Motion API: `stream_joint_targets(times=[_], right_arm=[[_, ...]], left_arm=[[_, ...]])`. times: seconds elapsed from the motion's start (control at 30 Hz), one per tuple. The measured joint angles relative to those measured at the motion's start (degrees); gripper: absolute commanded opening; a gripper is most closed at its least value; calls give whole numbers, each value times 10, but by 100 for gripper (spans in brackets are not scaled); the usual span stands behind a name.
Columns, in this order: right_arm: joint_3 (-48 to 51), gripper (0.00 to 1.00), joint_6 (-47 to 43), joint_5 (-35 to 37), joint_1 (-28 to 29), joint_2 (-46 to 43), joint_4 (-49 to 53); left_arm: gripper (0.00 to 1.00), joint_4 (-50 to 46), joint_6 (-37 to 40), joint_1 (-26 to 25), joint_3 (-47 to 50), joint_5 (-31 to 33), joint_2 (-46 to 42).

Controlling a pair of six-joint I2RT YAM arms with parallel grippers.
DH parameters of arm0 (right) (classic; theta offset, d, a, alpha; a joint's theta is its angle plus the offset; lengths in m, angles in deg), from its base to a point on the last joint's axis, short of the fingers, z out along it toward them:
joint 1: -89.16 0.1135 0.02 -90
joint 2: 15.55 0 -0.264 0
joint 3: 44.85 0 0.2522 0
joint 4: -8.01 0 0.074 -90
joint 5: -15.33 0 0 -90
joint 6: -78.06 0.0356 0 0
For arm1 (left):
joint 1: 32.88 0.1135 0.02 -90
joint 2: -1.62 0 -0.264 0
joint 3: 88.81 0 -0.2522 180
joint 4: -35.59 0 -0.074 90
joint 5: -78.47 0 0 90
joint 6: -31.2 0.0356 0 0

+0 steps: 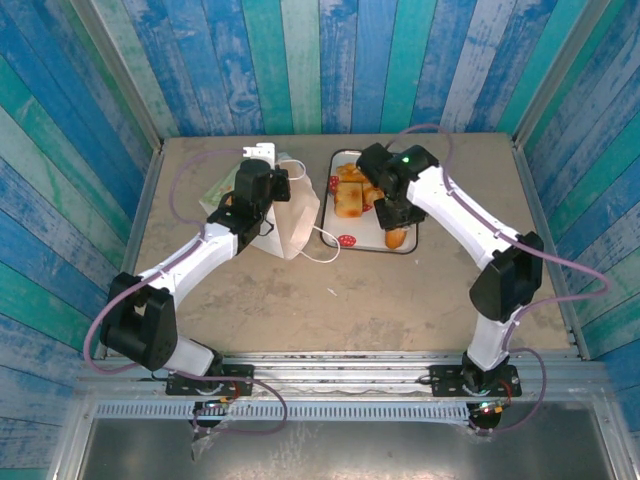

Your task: Take the fake bread out of the paper bag

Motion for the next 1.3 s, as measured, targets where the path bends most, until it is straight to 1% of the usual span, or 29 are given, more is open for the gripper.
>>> stream_joint_targets(times=[0.13, 0.27, 0.4, 0.6, 0.77, 1.0, 1.17, 1.3], right_arm=[[25, 43, 2, -13, -21, -34, -16], [80, 42, 2, -40, -49, -78, -46], [148, 42, 2, -87, -78, -122, -85], [223, 44, 2, -146, -113, -166, -135], [260, 45, 2, -179, -135, -186, -166], [294, 45, 2, -224, -155, -192, -207], [311, 40, 1, -250, -161, -192, -229], [314, 31, 3, -255, -164, -193, -233]], left_arm=[[0, 0, 0, 0, 0, 0, 0], [0, 0, 0, 0, 0, 0, 0], [0, 0, 0, 0, 0, 0, 0], [0, 0, 0, 0, 0, 0, 0], [0, 0, 0, 0, 0, -2, 0], [0, 0, 0, 0, 0, -2, 0], [0, 0, 0, 0, 0, -2, 0], [0, 0, 0, 0, 0, -2, 0]])
